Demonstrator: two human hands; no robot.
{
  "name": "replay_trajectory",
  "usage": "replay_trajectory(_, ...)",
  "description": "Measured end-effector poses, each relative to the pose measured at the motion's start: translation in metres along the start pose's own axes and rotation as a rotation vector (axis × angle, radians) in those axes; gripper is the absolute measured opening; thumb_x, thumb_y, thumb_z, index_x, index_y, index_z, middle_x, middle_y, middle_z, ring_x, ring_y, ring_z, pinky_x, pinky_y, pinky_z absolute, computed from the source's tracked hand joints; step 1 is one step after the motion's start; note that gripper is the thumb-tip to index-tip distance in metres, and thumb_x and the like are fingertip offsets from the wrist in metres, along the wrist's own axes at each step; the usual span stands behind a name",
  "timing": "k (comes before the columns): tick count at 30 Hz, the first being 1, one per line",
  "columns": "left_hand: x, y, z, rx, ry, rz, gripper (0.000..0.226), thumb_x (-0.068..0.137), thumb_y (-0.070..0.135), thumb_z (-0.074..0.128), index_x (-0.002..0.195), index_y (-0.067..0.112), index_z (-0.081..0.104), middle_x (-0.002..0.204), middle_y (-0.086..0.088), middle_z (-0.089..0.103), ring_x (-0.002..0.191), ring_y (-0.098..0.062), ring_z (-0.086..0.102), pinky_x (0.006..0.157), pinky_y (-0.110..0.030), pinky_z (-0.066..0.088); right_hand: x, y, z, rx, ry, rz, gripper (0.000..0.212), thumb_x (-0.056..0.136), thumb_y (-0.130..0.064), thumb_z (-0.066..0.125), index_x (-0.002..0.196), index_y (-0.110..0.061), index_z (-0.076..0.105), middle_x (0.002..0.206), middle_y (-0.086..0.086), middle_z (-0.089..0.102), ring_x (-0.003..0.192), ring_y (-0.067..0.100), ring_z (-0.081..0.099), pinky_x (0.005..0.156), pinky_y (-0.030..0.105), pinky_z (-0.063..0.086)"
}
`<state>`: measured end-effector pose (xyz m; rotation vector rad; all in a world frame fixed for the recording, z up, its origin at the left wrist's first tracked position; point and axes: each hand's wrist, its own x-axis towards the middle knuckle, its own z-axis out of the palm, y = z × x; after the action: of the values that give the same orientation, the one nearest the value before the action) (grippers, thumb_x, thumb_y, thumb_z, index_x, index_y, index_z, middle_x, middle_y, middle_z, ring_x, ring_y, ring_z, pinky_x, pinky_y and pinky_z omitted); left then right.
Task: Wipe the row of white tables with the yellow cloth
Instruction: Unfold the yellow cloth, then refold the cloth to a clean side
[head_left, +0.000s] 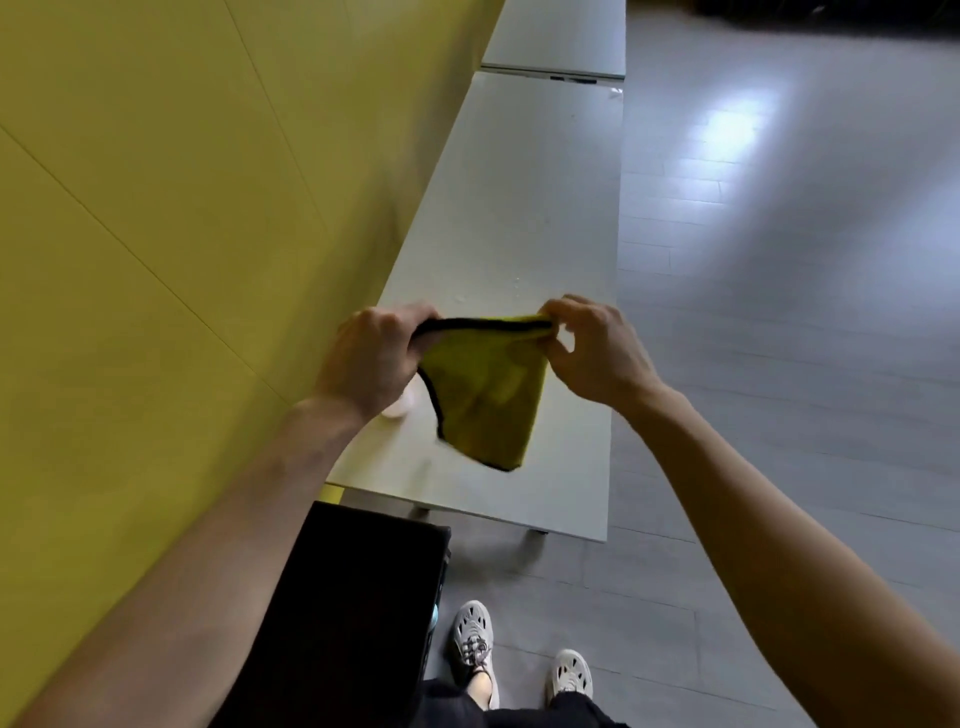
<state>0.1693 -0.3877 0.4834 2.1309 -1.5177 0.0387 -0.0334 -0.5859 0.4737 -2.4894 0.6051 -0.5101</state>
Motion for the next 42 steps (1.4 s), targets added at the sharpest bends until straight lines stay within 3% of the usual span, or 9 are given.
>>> replay_trajectory(3,-0.003,-0.006,0.004,-0.102,-0.011,0.029,0.019,0.109,0.024,0.062,0.118,0.014,0.075,0.103,-0.004,0.078,0.088,-0.029,0.071,0.075,-0.042,0.057,-0.014,-0.002,0.004,0.120,-0.032,0.108,0.008,0.101,-0.007,0.066,0.107,-0.011,0.068,0.100,0.001,0.078,0.095,0.020,0.076,0.079,0.033,0.061)
replay_trajectory(10,-0.017,-0.023,0.056,-0.111,-0.377,-0.048,0.027,0.109,0.016,0.053,0.128,0.022,0.072,0.120,-0.003,0.076,0.106,-0.031,0.070,0.092,-0.044,0.051,-0.070,0.031,0.054,0.278,-0.107,0.436,0.009,0.102,-0.015,0.068,0.099,-0.023,0.066,0.089,-0.004,0.074,0.079,0.013,0.071,0.069,0.035,0.058)
replay_trajectory(14,-0.005,-0.033,0.123,-0.007,-0.468,-0.193,0.044,0.108,0.018,0.064,0.151,0.025,0.058,0.144,-0.005,0.066,0.128,-0.032,0.065,0.105,-0.046,0.053,-0.075,0.065,0.110,0.048,-0.045,0.623,0.047,0.105,-0.024,0.069,0.149,-0.014,0.055,0.135,0.010,0.068,0.118,0.030,0.070,0.104,0.049,0.058)
replay_trajectory(17,-0.035,-0.047,0.166,0.037,-0.550,-0.271,0.050,0.103,0.022,0.070,0.151,0.027,0.055,0.141,-0.002,0.062,0.126,-0.032,0.065,0.103,-0.050,0.056,-0.096,0.080,0.160,-0.101,-0.260,0.428,0.070,0.104,-0.032,0.071,0.165,-0.015,0.040,0.163,0.013,0.047,0.151,0.034,0.046,0.124,0.049,0.042)
replay_trajectory(20,-0.087,-0.061,0.182,0.061,-0.461,-0.345,0.028,0.098,0.036,0.075,0.121,0.027,0.063,0.116,0.002,0.068,0.105,-0.030,0.069,0.084,-0.043,0.057,-0.105,0.095,0.205,-0.263,-0.360,0.129,0.076,0.105,-0.055,0.062,0.170,-0.028,0.032,0.179,0.008,0.026,0.168,0.029,0.014,0.133,0.057,0.024)
replay_trajectory(22,-0.119,-0.078,0.188,0.072,-0.399,-0.495,0.037,0.091,0.049,0.081,0.110,0.025,0.058,0.106,0.002,0.065,0.098,-0.028,0.068,0.078,-0.042,0.057,-0.097,0.102,0.232,-0.323,-0.389,0.073,0.082,0.105,-0.072,0.047,0.173,-0.035,0.021,0.182,0.006,0.011,0.170,0.026,0.000,0.135,0.061,0.013)
replay_trajectory(29,-0.118,-0.142,0.212,-0.180,0.089,-0.883,0.118,0.064,0.062,0.098,0.156,0.026,0.033,0.147,-0.005,0.056,0.131,-0.025,0.058,0.101,-0.043,0.054,-0.094,0.106,0.278,-0.441,-0.391,0.079,0.087,0.102,-0.084,0.024,0.174,-0.039,0.004,0.182,0.008,-0.014,0.168,0.025,-0.017,0.132,0.067,0.001)
replay_trajectory(35,-0.049,-0.165,0.214,-0.339,0.214,-0.958,0.061,0.067,0.067,0.090,0.109,0.027,0.070,0.103,0.006,0.079,0.088,-0.017,0.078,0.075,-0.029,0.061,-0.090,0.114,0.270,-0.428,-0.408,0.042,0.089,0.098,-0.089,0.032,0.173,-0.045,0.013,0.182,0.007,-0.012,0.169,0.027,-0.013,0.130,0.072,0.006)
replay_trajectory(42,0.067,-0.210,0.235,-0.298,0.172,-0.891,0.076,0.068,0.064,0.092,0.124,0.018,0.069,0.112,0.002,0.078,0.101,-0.020,0.076,0.088,-0.027,0.056,-0.062,0.188,0.239,-0.498,-0.292,0.359,0.100,0.092,-0.095,0.029,0.174,-0.042,0.008,0.181,0.008,-0.018,0.168,0.026,-0.016,0.132,0.070,0.005)
